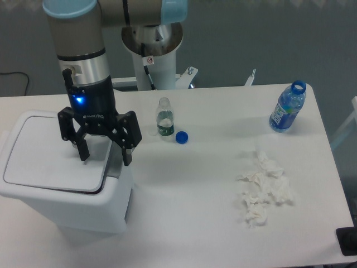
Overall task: Close the trash can
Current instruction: 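Press the gripper on the lid until it sits flat on the can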
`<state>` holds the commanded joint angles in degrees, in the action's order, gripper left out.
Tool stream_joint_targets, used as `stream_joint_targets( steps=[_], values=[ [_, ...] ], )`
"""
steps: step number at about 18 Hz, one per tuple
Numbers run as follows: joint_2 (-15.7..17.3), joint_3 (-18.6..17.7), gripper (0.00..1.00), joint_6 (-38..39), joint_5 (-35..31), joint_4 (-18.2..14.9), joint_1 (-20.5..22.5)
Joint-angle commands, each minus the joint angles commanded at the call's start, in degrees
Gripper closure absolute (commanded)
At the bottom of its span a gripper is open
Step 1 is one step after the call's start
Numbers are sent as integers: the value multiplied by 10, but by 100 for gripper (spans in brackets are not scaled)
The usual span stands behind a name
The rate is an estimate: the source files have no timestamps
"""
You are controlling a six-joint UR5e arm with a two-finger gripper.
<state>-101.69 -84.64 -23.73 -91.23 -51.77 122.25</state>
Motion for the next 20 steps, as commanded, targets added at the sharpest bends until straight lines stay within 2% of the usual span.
stream_joint_targets(
  steps=[20],
  values=[
    [-1, 2, 0, -9, 1, 1, 12]
  ],
)
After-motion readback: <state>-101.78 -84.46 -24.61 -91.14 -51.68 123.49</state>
